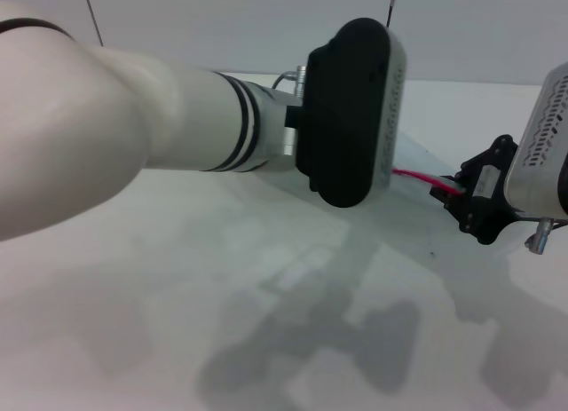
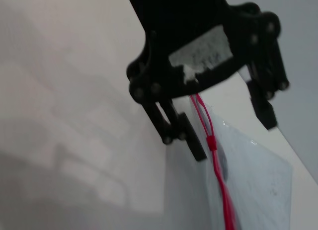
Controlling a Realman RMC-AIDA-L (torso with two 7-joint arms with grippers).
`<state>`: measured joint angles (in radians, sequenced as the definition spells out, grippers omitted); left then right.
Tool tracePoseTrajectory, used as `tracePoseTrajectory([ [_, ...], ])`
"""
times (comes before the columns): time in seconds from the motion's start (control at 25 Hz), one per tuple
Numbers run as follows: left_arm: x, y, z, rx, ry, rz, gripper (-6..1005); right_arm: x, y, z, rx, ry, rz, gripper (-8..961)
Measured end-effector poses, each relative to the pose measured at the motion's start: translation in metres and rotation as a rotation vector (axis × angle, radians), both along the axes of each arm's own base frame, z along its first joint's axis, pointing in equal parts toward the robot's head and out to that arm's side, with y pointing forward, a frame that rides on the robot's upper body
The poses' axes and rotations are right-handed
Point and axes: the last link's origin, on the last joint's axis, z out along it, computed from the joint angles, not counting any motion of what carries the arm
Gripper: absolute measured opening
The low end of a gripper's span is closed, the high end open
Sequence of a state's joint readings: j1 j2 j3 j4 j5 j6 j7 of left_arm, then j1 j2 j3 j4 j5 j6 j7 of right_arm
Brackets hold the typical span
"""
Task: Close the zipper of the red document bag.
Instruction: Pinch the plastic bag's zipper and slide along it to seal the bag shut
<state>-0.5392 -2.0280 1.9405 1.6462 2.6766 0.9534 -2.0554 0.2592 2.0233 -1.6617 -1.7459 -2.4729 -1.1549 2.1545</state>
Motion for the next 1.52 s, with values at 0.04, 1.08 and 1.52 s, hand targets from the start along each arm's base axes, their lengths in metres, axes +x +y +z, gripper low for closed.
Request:
tracePoseTrajectory([
  [0.04, 0.001, -0.001, -0.001, -0.002, 0.0, -0.006, 636, -0.001, 0.0, 0.0, -0.004, -0.002, 0.002, 54],
  [1.08, 0.006, -0.007, -0.006, -0.029, -0.035, 0.006, 627, -0.005, 0.003, 0.004, 0.002, -0.004, 0.012, 59],
  [1.52, 0.001, -0.006, -0.005, -0.018, -0.029, 0.021, 562, -0.002, 0.005, 0.006, 0.008, -0.01, 0.01, 61],
])
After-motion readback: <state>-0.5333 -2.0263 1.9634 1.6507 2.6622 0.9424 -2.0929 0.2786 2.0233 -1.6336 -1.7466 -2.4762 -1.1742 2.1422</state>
